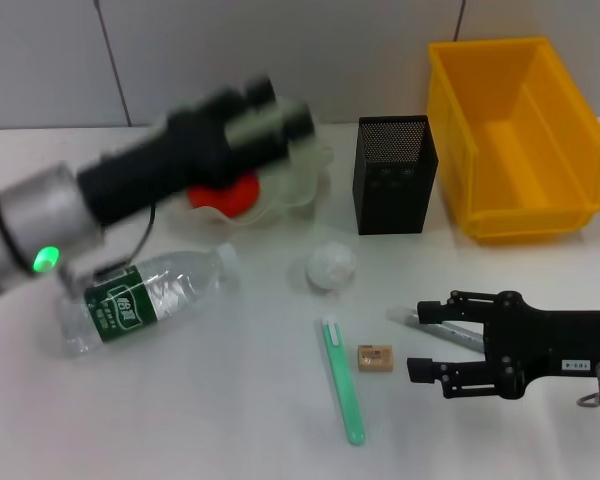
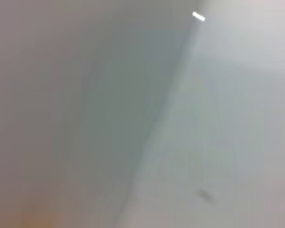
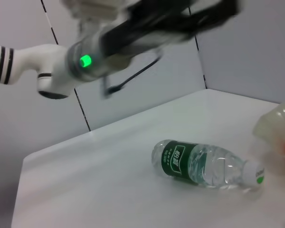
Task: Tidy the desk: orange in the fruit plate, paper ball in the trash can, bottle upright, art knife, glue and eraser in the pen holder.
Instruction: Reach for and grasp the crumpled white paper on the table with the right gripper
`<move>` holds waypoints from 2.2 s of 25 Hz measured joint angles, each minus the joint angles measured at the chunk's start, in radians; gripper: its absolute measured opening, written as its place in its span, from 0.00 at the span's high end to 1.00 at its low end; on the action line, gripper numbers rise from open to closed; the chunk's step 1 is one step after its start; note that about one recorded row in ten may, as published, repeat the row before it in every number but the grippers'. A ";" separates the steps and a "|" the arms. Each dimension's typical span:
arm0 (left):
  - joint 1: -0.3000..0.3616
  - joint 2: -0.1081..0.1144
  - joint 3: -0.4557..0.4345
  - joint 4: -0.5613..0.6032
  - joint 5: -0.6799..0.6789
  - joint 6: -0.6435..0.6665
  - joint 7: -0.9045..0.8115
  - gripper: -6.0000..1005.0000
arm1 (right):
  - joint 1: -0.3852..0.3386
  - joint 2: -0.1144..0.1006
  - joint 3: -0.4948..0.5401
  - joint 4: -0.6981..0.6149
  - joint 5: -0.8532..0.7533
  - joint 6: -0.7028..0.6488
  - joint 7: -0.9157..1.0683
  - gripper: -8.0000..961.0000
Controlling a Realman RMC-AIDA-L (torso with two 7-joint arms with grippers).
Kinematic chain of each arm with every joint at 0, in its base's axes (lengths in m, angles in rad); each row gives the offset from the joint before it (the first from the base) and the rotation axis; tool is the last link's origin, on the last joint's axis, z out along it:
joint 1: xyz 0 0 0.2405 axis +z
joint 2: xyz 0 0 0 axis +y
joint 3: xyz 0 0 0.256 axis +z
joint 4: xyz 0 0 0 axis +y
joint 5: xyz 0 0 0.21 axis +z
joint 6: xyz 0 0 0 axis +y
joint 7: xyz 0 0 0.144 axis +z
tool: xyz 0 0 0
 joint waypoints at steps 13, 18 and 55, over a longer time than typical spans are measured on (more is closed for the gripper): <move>0.132 0.062 0.012 0.011 0.399 0.195 0.027 0.17 | 0.050 -0.006 -0.011 -0.253 -0.025 -0.063 0.309 0.17; 0.139 0.048 0.001 -0.010 0.402 0.193 0.082 0.17 | 0.253 -0.044 -0.014 -0.461 -0.243 -0.128 0.669 0.17; 0.231 0.107 -0.053 -0.029 0.424 0.085 0.102 0.17 | 0.453 0.027 -0.592 -0.121 -0.368 0.571 0.704 0.17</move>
